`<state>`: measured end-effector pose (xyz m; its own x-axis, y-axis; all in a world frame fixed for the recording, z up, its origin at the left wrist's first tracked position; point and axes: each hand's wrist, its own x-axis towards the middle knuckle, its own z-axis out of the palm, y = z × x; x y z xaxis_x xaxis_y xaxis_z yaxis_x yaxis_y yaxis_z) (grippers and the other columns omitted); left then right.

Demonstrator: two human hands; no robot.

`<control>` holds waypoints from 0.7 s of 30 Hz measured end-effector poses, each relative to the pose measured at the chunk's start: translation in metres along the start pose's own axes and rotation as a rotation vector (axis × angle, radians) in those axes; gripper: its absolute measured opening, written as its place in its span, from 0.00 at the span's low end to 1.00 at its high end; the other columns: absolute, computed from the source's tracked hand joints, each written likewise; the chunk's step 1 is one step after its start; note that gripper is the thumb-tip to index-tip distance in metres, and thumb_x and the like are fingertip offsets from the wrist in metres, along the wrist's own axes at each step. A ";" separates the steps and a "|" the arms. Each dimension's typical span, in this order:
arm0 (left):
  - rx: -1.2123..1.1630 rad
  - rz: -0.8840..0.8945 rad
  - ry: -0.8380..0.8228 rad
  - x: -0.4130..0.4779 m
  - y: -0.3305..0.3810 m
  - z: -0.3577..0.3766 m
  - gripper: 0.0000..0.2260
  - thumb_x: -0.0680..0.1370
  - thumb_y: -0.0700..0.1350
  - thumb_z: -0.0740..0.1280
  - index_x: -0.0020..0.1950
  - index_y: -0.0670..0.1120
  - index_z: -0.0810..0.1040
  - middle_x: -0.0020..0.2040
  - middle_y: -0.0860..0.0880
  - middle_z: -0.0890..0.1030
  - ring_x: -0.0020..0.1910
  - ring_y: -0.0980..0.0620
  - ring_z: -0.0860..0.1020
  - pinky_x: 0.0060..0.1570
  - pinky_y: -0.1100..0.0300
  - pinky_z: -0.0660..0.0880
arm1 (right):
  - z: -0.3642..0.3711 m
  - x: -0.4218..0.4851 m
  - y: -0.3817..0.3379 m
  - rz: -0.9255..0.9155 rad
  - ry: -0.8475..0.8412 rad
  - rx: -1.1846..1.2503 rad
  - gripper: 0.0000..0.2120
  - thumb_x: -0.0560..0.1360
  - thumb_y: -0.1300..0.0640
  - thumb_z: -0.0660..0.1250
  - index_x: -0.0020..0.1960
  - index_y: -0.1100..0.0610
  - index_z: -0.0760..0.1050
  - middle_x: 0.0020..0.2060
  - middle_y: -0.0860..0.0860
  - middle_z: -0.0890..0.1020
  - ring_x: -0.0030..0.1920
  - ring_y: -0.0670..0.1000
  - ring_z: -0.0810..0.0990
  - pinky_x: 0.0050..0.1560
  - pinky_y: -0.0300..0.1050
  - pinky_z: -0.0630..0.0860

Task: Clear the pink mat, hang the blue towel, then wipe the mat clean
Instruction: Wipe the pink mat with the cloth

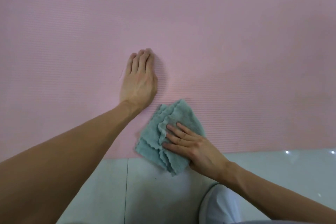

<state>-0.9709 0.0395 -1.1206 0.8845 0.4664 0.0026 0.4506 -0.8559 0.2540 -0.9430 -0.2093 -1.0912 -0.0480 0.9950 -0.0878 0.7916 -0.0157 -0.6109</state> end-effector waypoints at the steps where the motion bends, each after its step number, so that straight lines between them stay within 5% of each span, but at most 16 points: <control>1: -0.004 -0.006 0.012 0.000 0.000 0.001 0.23 0.80 0.41 0.55 0.74 0.35 0.63 0.72 0.39 0.67 0.73 0.40 0.63 0.75 0.46 0.55 | -0.006 -0.002 0.004 -0.030 -0.036 0.001 0.22 0.74 0.69 0.64 0.67 0.59 0.76 0.71 0.54 0.72 0.76 0.54 0.62 0.75 0.56 0.58; 4: -0.002 -0.070 0.073 0.008 0.007 -0.001 0.20 0.75 0.41 0.57 0.66 0.36 0.71 0.63 0.39 0.73 0.61 0.38 0.70 0.68 0.45 0.63 | -0.023 -0.005 0.017 -0.102 -0.146 0.011 0.19 0.75 0.67 0.59 0.62 0.59 0.79 0.70 0.54 0.73 0.75 0.53 0.63 0.76 0.54 0.58; 9: -0.096 -0.126 0.107 0.051 0.020 -0.013 0.14 0.72 0.40 0.57 0.54 0.38 0.76 0.52 0.39 0.75 0.51 0.38 0.73 0.53 0.47 0.67 | -0.045 0.004 0.036 -0.179 -0.309 0.023 0.15 0.71 0.67 0.68 0.57 0.58 0.82 0.66 0.53 0.77 0.73 0.51 0.67 0.75 0.51 0.60; 14: -0.117 0.070 0.076 0.086 0.039 -0.007 0.22 0.74 0.39 0.57 0.67 0.37 0.72 0.68 0.40 0.72 0.67 0.40 0.70 0.71 0.48 0.61 | -0.075 0.032 0.036 0.030 -0.396 0.194 0.19 0.68 0.69 0.65 0.55 0.54 0.83 0.55 0.50 0.84 0.60 0.49 0.79 0.62 0.47 0.73; 18: -0.114 0.063 -0.008 0.094 0.047 0.003 0.24 0.80 0.41 0.54 0.76 0.37 0.60 0.78 0.42 0.59 0.76 0.43 0.57 0.77 0.50 0.49 | -0.124 0.058 0.053 0.401 -0.074 0.295 0.11 0.66 0.62 0.62 0.43 0.58 0.81 0.39 0.51 0.84 0.39 0.39 0.77 0.41 0.27 0.70; 21: -0.079 0.063 -0.080 0.106 0.045 0.012 0.25 0.83 0.46 0.52 0.79 0.39 0.52 0.79 0.43 0.53 0.79 0.45 0.51 0.77 0.51 0.44 | -0.156 0.068 0.086 0.649 0.258 0.524 0.07 0.71 0.65 0.70 0.37 0.55 0.78 0.33 0.44 0.79 0.31 0.33 0.73 0.35 0.29 0.71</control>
<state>-0.8558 0.0477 -1.1211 0.9192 0.3900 -0.0552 0.3853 -0.8613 0.3311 -0.7829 -0.1272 -1.0268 0.5045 0.7641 -0.4020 0.2294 -0.5675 -0.7908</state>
